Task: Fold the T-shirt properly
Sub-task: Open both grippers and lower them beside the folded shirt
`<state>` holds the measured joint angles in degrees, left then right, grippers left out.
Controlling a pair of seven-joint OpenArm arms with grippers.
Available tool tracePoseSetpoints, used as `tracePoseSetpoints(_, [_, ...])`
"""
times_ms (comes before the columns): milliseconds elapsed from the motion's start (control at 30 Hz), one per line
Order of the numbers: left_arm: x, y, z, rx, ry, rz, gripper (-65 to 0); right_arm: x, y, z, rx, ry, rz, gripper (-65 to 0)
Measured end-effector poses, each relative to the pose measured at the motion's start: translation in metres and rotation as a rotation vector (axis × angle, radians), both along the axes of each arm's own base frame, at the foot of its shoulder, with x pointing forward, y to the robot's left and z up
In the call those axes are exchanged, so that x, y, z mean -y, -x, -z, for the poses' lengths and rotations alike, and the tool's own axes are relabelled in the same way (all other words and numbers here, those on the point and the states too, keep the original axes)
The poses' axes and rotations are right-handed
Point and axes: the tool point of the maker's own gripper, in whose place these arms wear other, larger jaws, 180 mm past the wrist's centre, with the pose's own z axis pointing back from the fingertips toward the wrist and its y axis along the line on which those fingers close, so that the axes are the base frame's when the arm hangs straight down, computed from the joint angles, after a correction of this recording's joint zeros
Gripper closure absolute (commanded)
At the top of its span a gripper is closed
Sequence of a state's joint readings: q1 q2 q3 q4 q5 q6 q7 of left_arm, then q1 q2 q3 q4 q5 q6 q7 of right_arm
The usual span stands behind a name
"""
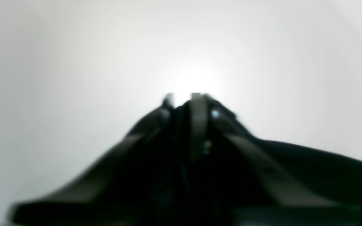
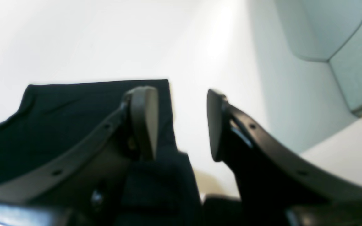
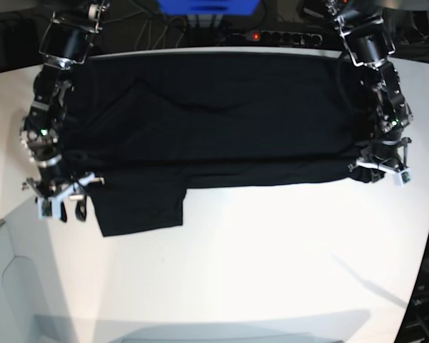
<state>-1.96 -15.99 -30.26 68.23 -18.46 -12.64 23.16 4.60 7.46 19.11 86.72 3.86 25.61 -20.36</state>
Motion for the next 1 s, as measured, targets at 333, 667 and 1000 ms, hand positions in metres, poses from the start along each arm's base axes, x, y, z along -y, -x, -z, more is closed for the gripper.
tracePoseSetpoints(333, [0.0,-0.004,-0.013,0.024,-0.025,0.017,0.0,-0.006,-0.051,0.058,-0.299,-0.052,-0.044,-39.0])
tracePoseSetpoints(667, [0.004,-0.015,-0.045,0.101,-0.067,0.042,0.0,-0.028,-0.068,0.083,-0.401,-0.064,-0.103,-39.0])
tracePoseSetpoints(1000, [0.005,-0.015,-0.044,0.1,-0.065,0.042,0.0,-0.013,-0.081,0.072,-0.302,-0.078,-0.002,-39.1])
